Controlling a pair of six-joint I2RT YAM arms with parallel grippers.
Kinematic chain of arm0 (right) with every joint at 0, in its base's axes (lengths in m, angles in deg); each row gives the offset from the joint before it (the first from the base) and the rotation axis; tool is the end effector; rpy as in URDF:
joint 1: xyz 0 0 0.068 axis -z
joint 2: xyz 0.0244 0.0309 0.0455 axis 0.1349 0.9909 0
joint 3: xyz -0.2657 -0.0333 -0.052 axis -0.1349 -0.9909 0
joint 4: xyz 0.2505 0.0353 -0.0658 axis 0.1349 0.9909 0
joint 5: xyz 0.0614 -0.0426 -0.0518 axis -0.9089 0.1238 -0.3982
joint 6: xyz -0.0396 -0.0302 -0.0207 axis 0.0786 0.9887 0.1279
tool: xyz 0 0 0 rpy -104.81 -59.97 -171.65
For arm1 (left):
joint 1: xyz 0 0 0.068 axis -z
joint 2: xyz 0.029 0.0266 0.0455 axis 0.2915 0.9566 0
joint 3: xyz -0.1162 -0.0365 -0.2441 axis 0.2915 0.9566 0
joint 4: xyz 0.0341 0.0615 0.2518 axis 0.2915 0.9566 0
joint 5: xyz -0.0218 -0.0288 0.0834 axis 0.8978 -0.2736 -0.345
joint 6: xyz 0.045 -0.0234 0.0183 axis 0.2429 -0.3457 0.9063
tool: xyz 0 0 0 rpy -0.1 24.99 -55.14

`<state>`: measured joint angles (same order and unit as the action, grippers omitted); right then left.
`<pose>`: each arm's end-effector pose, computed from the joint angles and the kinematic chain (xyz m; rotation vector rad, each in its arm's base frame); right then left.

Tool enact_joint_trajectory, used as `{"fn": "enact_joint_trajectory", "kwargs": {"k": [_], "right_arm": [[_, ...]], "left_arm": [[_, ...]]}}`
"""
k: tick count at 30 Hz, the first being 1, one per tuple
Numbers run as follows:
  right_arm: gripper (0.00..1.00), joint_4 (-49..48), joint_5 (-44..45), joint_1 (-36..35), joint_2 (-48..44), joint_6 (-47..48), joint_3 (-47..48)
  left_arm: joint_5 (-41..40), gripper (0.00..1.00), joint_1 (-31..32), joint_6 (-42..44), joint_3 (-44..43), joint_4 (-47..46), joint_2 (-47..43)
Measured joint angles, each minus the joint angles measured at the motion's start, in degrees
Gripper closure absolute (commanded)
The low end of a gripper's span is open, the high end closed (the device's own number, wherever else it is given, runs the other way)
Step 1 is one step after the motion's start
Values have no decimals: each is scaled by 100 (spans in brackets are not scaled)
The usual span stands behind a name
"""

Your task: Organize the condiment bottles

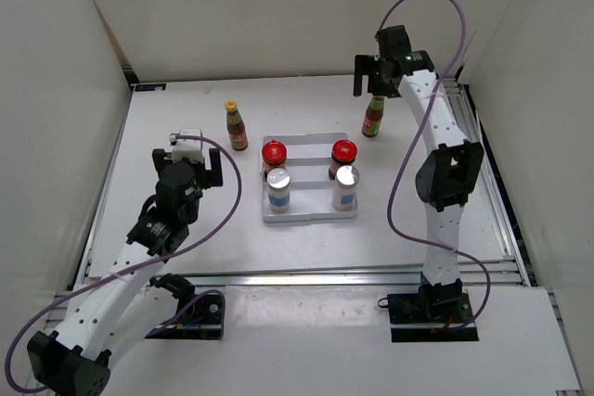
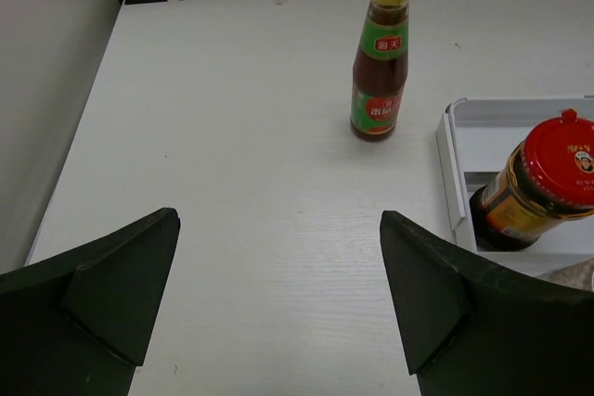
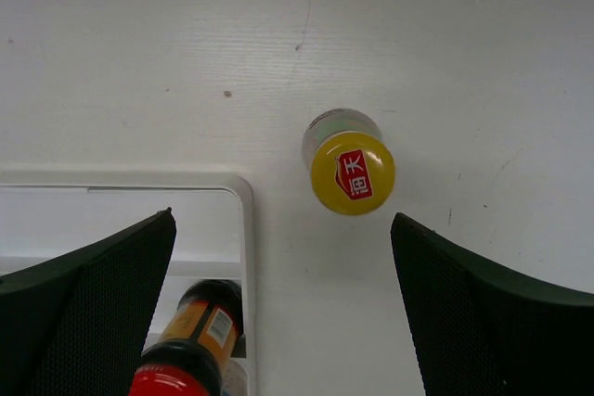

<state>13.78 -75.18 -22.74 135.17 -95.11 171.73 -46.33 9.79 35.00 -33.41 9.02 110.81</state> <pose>0.4654 0.1201 0.3493 -0.0292 2.3290 0.0855 0.1659 -0.0629 0.3049 0.0429 1.8203 0.1723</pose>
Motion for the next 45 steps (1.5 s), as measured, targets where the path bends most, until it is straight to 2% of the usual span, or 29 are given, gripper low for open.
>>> {"fn": "enact_joint_trajectory", "kwargs": {"k": [10,13,14,15,17,18,20,21,24,27,32,36,45], "right_arm": [[0,-140,103,192,466,-72,-114],[10,-280,122,238,588,-72,-114],[14,-328,131,251,645,-74,-114],[24,-365,138,264,706,-66,-114],[34,-391,127,291,835,-66,-114],[45,-400,125,297,901,-81,-111],[55,-426,122,299,984,-90,-111],[66,-444,125,299,984,-87,-111],[81,-461,212,299,984,-101,-114],[93,-498,385,275,922,-101,-199],[100,-332,682,181,645,-85,-295],[100,-302,739,-20,188,-17,-293],[100,-404,59,-896,-511,247,-348]], "left_arm": [[-155,0,0,26,83,-144,-160],[-155,0,0,26,85,-164,-109],[-155,0,0,28,94,-170,-98],[-157,0,0,28,107,-184,-87],[-157,0,0,50,140,-188,-74],[-157,0,0,55,157,-184,-61],[-160,0,0,66,164,-186,-20],[-160,0,0,68,164,-186,-2],[-162,0,0,70,164,-188,44],[-162,0,0,68,166,-188,63],[-162,0,0,68,186,-190,72],[-162,0,0,68,190,-190,114],[-166,0,0,68,195,-190,118]]}}
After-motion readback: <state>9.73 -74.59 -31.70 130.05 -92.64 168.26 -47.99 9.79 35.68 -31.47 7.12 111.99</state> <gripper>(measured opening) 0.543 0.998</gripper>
